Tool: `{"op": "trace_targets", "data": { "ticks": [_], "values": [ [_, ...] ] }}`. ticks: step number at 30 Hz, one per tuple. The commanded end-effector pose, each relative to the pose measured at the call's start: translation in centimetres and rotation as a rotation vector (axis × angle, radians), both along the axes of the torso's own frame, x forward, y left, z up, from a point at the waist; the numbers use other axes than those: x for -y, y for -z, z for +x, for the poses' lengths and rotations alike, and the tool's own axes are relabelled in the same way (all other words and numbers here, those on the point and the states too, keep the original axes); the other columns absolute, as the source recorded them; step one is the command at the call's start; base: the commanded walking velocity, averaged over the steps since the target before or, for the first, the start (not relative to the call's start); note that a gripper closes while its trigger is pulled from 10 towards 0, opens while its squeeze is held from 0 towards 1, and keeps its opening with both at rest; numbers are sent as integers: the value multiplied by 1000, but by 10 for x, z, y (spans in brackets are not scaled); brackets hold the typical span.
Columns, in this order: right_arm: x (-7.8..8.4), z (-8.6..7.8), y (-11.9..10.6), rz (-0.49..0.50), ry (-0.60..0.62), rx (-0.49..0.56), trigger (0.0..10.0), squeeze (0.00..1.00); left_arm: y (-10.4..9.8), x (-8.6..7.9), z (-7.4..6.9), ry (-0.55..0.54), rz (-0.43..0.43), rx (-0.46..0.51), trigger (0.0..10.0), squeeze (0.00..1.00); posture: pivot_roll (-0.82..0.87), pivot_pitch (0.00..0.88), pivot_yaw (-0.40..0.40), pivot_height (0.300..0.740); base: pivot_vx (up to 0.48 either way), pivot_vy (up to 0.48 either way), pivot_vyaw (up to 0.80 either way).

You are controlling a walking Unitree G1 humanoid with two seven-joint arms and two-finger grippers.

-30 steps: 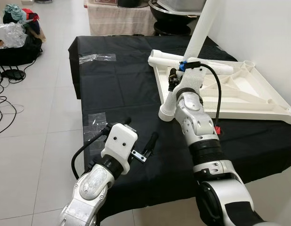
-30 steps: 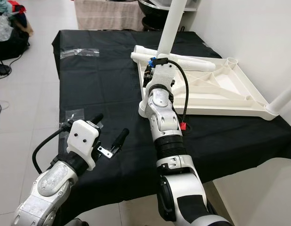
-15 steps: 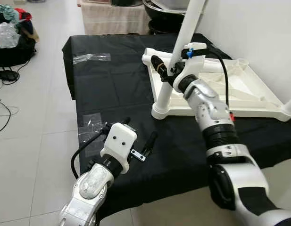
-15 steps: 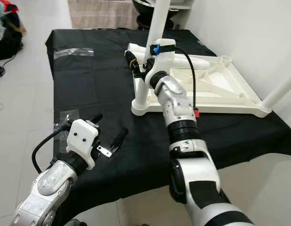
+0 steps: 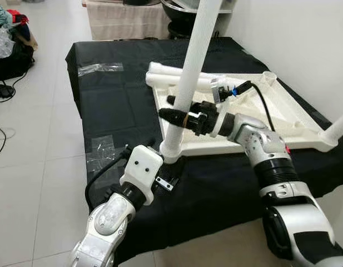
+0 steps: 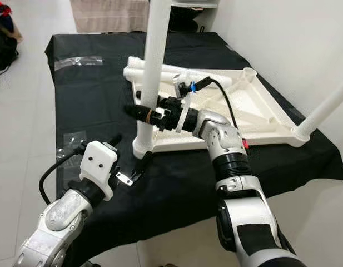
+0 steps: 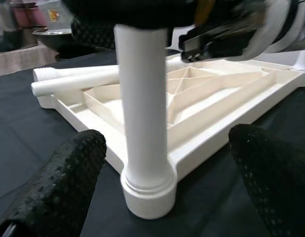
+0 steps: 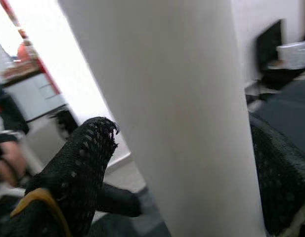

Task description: Building children table

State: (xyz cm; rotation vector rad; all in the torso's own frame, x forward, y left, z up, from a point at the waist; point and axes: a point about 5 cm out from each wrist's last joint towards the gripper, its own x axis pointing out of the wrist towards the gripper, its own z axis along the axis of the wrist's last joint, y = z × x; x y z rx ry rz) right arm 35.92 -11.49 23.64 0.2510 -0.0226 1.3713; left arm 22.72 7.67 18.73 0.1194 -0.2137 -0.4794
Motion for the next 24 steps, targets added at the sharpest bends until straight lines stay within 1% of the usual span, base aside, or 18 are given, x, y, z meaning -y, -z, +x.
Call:
{"op": "trace_targets", "data": {
  "ticks": [1, 3, 5, 6, 7, 9, 10, 11, 16, 18, 21, 22, 24],
  "values": [
    [-4, -5, -7, 20, -94, 18, 10000, 0, 2, 1, -2, 8, 2, -6, 10000, 0, 87, 88, -129, 740, 0, 0, 0],
    [-5, -11, -16, 68, -186, 40, 10000, 0, 2, 1, -2, 10, 2, -5, 10000, 0, 87, 88, -129, 740, 0, 0, 0],
    [-5, -11, -16, 68, -186, 40, 10000, 0, 2, 1, -2, 10, 2, -5, 10000, 0, 87, 88, -129, 740, 0, 0, 0],
    [-5, -13, -19, 86, -211, 50, 10000, 0, 2, 2, -2, 11, 1, -5, 10000, 0, 85, 91, -129, 740, 0, 0, 0],
    [-6, -14, -21, 84, -225, 62, 10000, 0, 2, 2, -2, 11, 1, -5, 10000, 0, 85, 91, -129, 740, 0, 0, 0],
    [-12, -12, -19, 50, -209, 74, 10000, 0, 2, 2, -1, 11, 1, -6, 10000, 0, 83, 94, -130, 740, 0, 0, 0],
    [-16, -9, -16, 6, -183, 83, 10000, 0, 2, 2, -1, 11, 1, -6, 10000, 0, 86, 97, -132, 740, 0, 0, 0],
    [-19, -10, -12, -22, -191, 84, 0, 0, 2, 2, -1, 10, 1, -7, 10000, 0, 86, 97, -132, 740, 0, 0, 0],
    [-21, -13, -9, -45, -228, 85, 0, 0, 2, 2, -2, 7, 1, -8, 10000, 0, 86, 99, -132, 740, 0, 0, 0],
    [-20, -12, -8, -59, -209, 90, 0, 0, 2, 1, -2, 6, 1, -8, 10000, 0, 87, 101, -132, 740, 0, 0, 0],
    [-19, -8, -5, -85, -141, 105, 0, 0, 2, 1, -1, 6, 1, -8, 10000, 0, 84, 103, -129, 740, 0, 0, 0],
    [-19, -8, -5, -85, -141, 105, 0, 0, 2, 1, -1, 6, 1, -8, 10000, 0, 84, 103, -129, 740, 0, 0, 0],
    [-17, -2, -7, -85, -39, 130, 0, 0, 2, 1, -1, 6, 1, -7, 10000, 0, 84, 103, -129, 740, 0, 0, 0]
  ]
}}
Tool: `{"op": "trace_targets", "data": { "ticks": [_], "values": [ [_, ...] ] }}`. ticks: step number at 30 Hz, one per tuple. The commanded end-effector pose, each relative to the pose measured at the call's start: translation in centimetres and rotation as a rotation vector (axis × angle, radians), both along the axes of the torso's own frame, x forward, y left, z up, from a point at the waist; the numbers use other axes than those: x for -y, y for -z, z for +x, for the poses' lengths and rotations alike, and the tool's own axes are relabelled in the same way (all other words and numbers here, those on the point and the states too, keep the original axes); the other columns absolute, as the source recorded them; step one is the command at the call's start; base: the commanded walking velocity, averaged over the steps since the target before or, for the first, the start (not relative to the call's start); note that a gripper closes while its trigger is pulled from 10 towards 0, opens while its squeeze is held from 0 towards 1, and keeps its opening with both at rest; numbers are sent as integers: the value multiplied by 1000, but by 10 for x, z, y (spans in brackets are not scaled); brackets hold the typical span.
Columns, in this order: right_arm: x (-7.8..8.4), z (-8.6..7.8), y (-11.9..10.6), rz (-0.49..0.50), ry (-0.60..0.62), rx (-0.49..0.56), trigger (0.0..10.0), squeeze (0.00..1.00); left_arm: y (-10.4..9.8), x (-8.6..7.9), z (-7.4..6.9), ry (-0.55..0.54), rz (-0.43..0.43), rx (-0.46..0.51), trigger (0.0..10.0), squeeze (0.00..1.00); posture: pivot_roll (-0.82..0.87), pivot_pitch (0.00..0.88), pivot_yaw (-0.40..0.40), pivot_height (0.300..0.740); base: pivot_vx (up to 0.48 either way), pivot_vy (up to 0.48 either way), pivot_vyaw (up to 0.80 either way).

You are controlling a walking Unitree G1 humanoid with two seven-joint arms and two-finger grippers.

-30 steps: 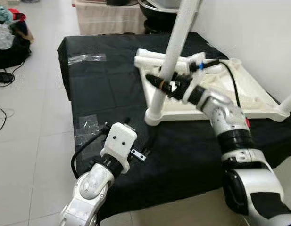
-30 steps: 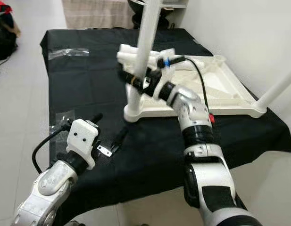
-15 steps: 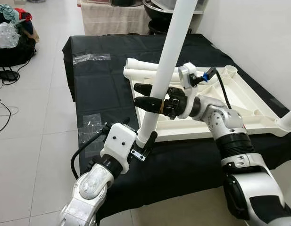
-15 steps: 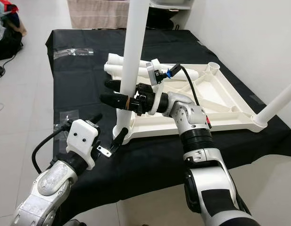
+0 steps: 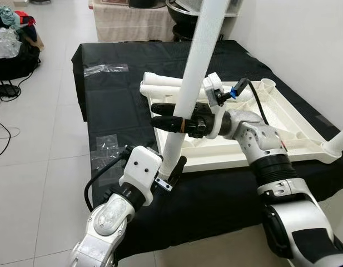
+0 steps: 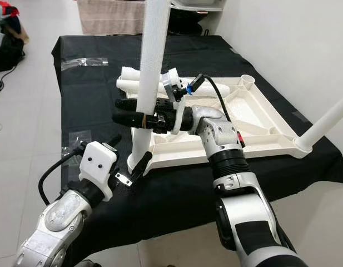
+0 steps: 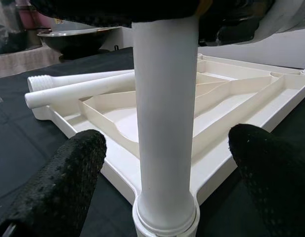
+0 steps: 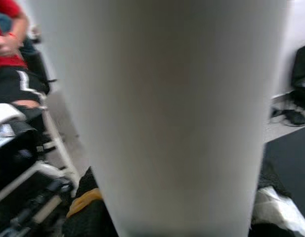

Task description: Building children table

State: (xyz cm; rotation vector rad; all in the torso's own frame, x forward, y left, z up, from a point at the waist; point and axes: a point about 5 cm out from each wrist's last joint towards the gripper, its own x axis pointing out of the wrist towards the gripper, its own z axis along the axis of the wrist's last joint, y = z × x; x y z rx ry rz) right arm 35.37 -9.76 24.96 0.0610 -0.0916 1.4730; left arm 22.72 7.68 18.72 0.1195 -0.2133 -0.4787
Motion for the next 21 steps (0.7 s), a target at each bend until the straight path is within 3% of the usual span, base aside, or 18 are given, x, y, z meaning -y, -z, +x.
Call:
{"op": "trace_targets", "data": {
  "ticks": [1, 2, 3, 5, 7, 8, 10, 11, 13, 15, 17, 19, 21],
  "values": [
    [0, 3, 7, 7, 48, -37, 0, 0, 2, 1, -1, 7, 0, -7, 10000, 0, 84, 103, -129, 740, 0, 0, 0],
    [1, 11, 6, 10, 152, -27, 0, 0, 2, 1, -1, 8, 0, -7, 10000, 0, 84, 103, -129, 740, 0, 0, 0],
    [1, 11, 6, 10, 152, -27, 0, 0, 2, 1, -1, 8, 0, -7, 10000, 0, 84, 103, -129, 740, 0, 0, 0],
    [6, 30, 8, 5, 445, -57, 0, 0, 2, 1, -1, 8, 0, -7, 10000, 0, 84, 104, -129, 740, 0, 0, 0],
    [13, 41, 12, -15, 664, -81, 0, 0, 2, 1, -1, 7, 1, -7, 10000, 0, 83, 106, -127, 740, 0, 0, 0],
    [13, 41, 12, -15, 664, -81, 0, 0, 2, 1, -1, 7, 1, -7, 10000, 0, 83, 106, -127, 740, 0, 0, 0],
    [19, 47, 16, -28, 820, -121, 0, 0, 2, 1, -1, 8, 1, -7, 10000, 0, 82, 106, -127, 740, 0, 0, 0],
    [19, 47, 16, -28, 820, -121, 0, 0, 2, 1, -1, 8, 1, -7, 10000, 0, 82, 106, -127, 740, 0, 0, 0],
    [28, 53, 19, -29, 1003, -167, 0, 0, 2, 2, 0, 10, 0, -7, 10000, 0, 80, 106, -126, 740, 0, 0, 0],
    [28, 53, 19, -29, 1003, -167, 0, 0, 2, 2, 0, 10, 0, -7, 10000, 0, 80, 106, -126, 740, 0, 0, 0],
    [41, 55, 24, -20, 1293, -208, 0, 0, 1, 3, 0, 12, -1, -5, 10000, 0, 77, 105, -126, 740, 0, 0, 0],
    [41, 55, 24, -20, 1293, -208, 0, 0, 1, 3, 0, 12, -1, -5, 10000, 0, 77, 105, -126, 740, 0, 0, 0],
    [50, 48, 28, 9, 1570, -229, 0, 0, 1, 3, 0, 12, -2, -5, 10000, 0, 77, 106, -128, 740, 0, 0, 0]
  ]
}}
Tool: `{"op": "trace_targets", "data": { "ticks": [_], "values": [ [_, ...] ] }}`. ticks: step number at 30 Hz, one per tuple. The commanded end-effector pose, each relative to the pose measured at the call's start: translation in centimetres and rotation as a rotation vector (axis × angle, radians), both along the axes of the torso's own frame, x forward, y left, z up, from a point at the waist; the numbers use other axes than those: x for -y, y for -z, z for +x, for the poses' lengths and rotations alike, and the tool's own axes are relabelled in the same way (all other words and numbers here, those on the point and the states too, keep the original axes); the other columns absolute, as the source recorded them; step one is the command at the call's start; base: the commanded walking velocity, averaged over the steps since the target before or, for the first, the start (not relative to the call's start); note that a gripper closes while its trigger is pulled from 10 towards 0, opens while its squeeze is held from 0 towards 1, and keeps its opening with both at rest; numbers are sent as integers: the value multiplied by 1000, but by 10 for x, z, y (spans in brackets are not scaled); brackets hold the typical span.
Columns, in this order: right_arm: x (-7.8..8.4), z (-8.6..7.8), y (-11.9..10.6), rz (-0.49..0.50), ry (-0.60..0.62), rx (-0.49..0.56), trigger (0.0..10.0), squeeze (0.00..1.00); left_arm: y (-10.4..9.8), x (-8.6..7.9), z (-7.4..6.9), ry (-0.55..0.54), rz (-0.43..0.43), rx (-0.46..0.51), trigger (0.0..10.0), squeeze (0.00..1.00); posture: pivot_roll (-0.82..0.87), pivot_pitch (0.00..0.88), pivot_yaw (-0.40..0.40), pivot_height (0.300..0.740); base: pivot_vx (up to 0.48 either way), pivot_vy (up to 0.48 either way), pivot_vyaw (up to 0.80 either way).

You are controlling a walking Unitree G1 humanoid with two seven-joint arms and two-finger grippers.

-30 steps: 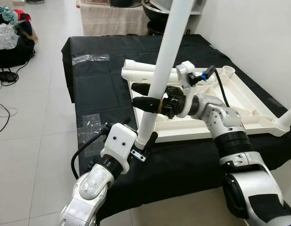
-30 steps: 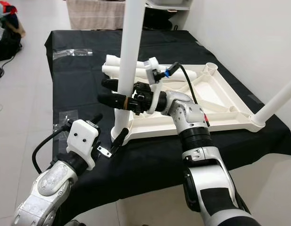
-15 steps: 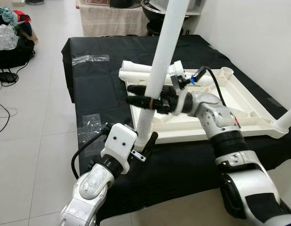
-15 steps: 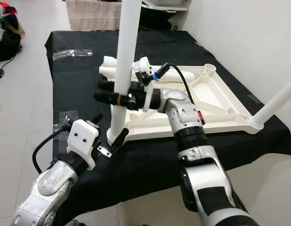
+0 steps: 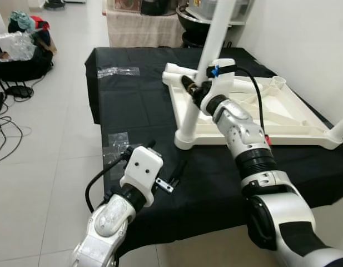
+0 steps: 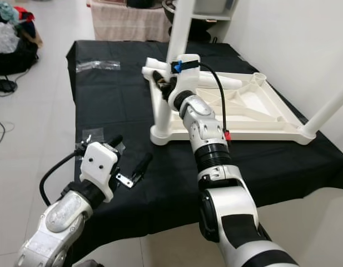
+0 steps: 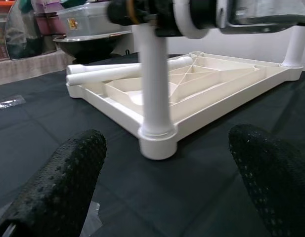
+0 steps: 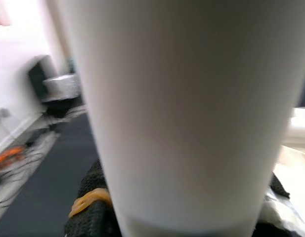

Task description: Building children table

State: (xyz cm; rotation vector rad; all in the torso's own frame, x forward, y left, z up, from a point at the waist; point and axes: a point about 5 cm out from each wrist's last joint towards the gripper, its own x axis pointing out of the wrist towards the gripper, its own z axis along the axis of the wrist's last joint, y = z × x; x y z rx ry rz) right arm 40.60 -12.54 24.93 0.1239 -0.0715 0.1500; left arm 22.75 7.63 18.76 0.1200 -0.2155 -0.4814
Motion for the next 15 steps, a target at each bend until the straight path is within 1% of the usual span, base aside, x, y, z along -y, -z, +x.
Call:
{"op": "trace_targets", "data": {
  "ticks": [1, 2, 3, 5, 6, 7, 8, 9, 10, 11, 13, 14, 15],
  "values": [
    [22, -5, 28, 1, 249, -136, 0, 0, 2, 2, 0, 9, -2, -7, 10000, 0, 77, 106, -128, 740, 0, 0, 0],
    [21, -10, 29, 22, 327, -136, 0, 0, 2, 2, 0, 8, -2, -7, 10000, 0, 79, 107, -130, 740, 0, 0, 0],
    [21, -10, 29, 22, 327, -136, 0, 0, 2, 2, 0, 8, -2, -7, 10000, 0, 79, 107, -130, 740, 0, 0, 0],
    [12, -15, 29, 65, 395, -135, 0, 0, 2, 2, -1, 6, -2, -7, 10000, 0, 79, 107, -130, 740, 0, 0, 0],
    [12, -15, 29, 65, 395, -135, 0, 0, 2, 2, -1, 6, -2, -7, 10000, 0, 79, 107, -130, 740, 0, 0, 0],
    [3, -13, 28, 89, 363, -133, 8235, 0, 2, 1, -1, 5, -1, -8, 10000, 0, 80, 107, -129, 740, 0, 0, 0],
    [3, -13, 28, 89, 363, -133, 8235, 0, 2, 1, -1, 5, -1, -8, 10000, 0, 80, 107, -129, 740, 0, 0, 0],
    [-7, -11, 24, 97, 302, -103, 10000, 0, 2, 1, -1, 6, -2, -8, 10000, 0, 78, 107, -130, 740, 0, 0, 0],
    [-14, -10, 21, 100, 259, -80, 10000, 0, 2, 1, -1, 6, -2, -9, 10000, 0, 78, 107, -130, 740, 0, 0, 0],
    [-14, -10, 21, 100, 259, -80, 10000, 0, 2, 1, -1, 6, -2, -9, 10000, 0, 78, 107, -130, 740, 0, 0, 0],
    [-21, -11, 13, 102, 228, -26, 10000, 0, 2, 1, -1, 7, -2, -9, 10000, 0, 77, 106, -130, 740, 0, 0, 0],
    [-22, -11, 4, 64, 200, 34, 10000, 1000, 2, 2, -1, 9, -3, -10, 10000, 0, 76, 101, -130, 740, 0, 0, 0],
    [-22, -11, 4, 64, 200, 34, 10000, 1000, 2, 2, -1, 9, -3, -10, 10000, 0, 76, 101, -130, 740, 0, 0, 0]
  ]
}}
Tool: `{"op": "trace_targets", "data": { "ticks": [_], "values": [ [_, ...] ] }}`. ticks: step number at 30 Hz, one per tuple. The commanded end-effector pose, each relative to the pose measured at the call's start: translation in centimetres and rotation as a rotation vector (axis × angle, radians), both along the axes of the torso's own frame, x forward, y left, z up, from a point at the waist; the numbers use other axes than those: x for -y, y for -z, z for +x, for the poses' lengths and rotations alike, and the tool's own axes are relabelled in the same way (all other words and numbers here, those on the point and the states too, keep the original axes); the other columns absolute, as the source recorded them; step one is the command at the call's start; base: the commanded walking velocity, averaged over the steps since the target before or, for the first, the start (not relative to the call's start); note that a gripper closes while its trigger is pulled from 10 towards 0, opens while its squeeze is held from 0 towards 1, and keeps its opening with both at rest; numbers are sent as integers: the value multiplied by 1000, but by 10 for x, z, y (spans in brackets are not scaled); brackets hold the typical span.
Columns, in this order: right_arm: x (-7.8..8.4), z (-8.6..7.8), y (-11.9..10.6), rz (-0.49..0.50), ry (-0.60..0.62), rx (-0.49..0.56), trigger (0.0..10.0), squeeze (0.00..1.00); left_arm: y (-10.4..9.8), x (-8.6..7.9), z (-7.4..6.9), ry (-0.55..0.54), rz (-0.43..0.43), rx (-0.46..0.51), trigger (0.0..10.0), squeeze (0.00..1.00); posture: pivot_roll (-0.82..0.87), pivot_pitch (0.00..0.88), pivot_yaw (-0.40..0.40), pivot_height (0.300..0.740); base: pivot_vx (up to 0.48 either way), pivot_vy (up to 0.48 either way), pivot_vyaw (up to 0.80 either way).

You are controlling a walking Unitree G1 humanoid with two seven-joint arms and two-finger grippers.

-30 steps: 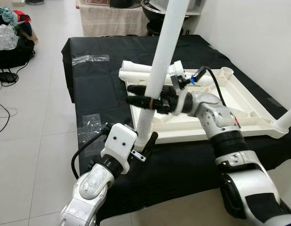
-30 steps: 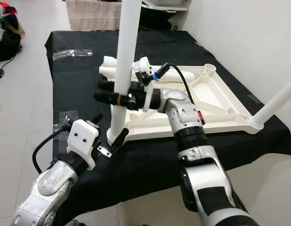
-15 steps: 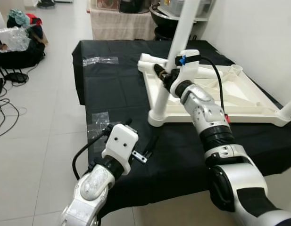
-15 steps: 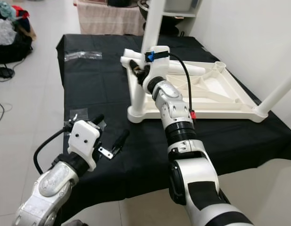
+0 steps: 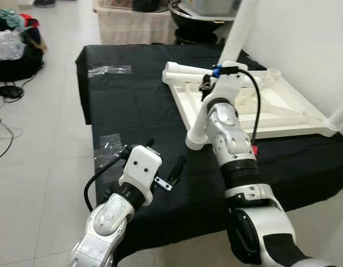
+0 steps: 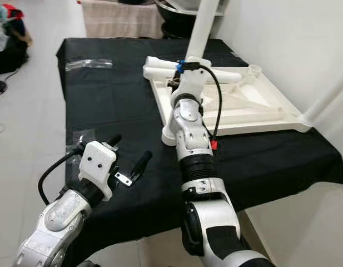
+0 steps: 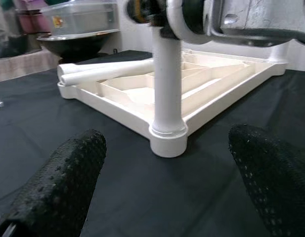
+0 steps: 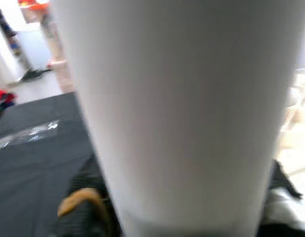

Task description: Building children table

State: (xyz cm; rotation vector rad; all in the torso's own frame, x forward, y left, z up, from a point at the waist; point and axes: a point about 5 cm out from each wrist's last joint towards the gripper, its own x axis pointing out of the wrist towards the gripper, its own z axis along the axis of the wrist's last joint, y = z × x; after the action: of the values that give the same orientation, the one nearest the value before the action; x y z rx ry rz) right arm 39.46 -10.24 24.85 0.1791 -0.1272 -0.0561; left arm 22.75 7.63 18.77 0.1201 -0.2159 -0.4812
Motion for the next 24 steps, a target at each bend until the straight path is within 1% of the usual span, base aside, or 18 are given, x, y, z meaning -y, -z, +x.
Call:
{"op": "trace_targets", "data": {
  "ticks": [1, 3, 4, 5, 6, 7, 10, 11, 12, 13, 14, 15, 16, 17, 18, 19, 20, 24],
  "values": [
    [1, 0, 0, -20, -13, 16, 10000, 0, 3, 2, -2, 10, -3, -10, 10000, 0, 77, 100, -127, 740, 0, 0, 0],
    [1, 0, -3, -30, -15, 28, 10000, 0, 3, 2, -2, 10, -4, -11, 10000, 0, 77, 100, -127, 740, 0, 0, 0],
    [0, 1, -6, -13, -76, 36, 10000, 0, 3, 2, -2, 11, -4, -11, 10000, 0, 77, 100, -127, 740, 0, 0, 0],
    [0, 1, -6, -13, -76, 36, 10000, 0, 3, 2, -2, 11, -4, -11, 10000, 0, 77, 100, -127, 740, 0, 0, 0],
    [-7, 4, -5, -67, -235, 27, 10000, 0, 3, 2, -2, 11, -4, -10, 10000, 0, 77, 95, -128, 740, 0, 0, 0],
    [-11, 5, -4, -105, -348, 15, 10000, 0, 3, 2, -2, 11, -3, -10, 10000, 0, 77, 95, -128, 740, 0, 0, 0],
    [-11, 5, -4, -105, -348, 15, 10000, 0, 3, 2, -2, 11, -3, -10, 10000, 0, 77, 95, -128, 740, 0, 0, 0],
    [-13, 3, 2, -116, -523, -13, 10000, 0, 3, 2, -1, 12, -3, -9, 10000, 0, 77, 95, -128, 740, 0, 0, 0],
    [-9, -5, 7, -105, -753, -29, 10000, 0, 3, 3, -1, 13, -2, -8, 10000, 0, 79, 87, -127, 740, 0, 0, 0],
    [-6, -12, 9, -84, -903, -30, 10000, 0, 3, 3, -1, 14, -2, -7, 10000, 0, 79, 87, -127, 740, 0, 0, 0],
    [-6, -12, 9, -84, -903, -30, 10000, 0, 3, 3, -1, 14, -2, -7, 10000, 0, 79, 87, -127, 740, 0, 0, 0],
    [-2, -22, 9, -69, -1068, -9, 10000, 0, 3, 3, -1, 15, -2, -7, 10000, 0, 78, 86, -126, 740, 0, 0, 0],
    [2, -33, 10, -77, -1208, 2, 10000, 0, 3, 3, -1, 17, -1, -6, 10000, 0, 78, 86, -126, 740, 0, 0, 0],
    [2, -33, 10, -77, -1208, 2, 10000, 0, 3, 3, -1, 17, -1, -6, 10000, 0, 78, 86, -126, 740, 0, 0, 0],
    [5, -39, 11, -99, -1279, 23, 10000, 0, 3, 3, -1, 18, -1, -6, 10000, 0, 79, 85, -125, 740, 0, 0, 0],
    [6, -41, 11, -109, -1320, 28, 10000, 0, 3, 3, -1, 18, -1, -6, 10000, 0, 79, 85, -124, 740, 0, 0, 0],
    [7, -39, 11, -105, -1317, 25, 10000, 1000, 3, 3, -1, 19, 0, -6, 10000, 0, 79, 85, -124, 740, 0, 0, 0],
    [5, -36, 11, -105, -1350, 21, 10000, 1000, 2, 3, -1, 18, 2, -6, 10000, 0, 85, 90, -127, 740, 0, 0, 0]
  ]
}}
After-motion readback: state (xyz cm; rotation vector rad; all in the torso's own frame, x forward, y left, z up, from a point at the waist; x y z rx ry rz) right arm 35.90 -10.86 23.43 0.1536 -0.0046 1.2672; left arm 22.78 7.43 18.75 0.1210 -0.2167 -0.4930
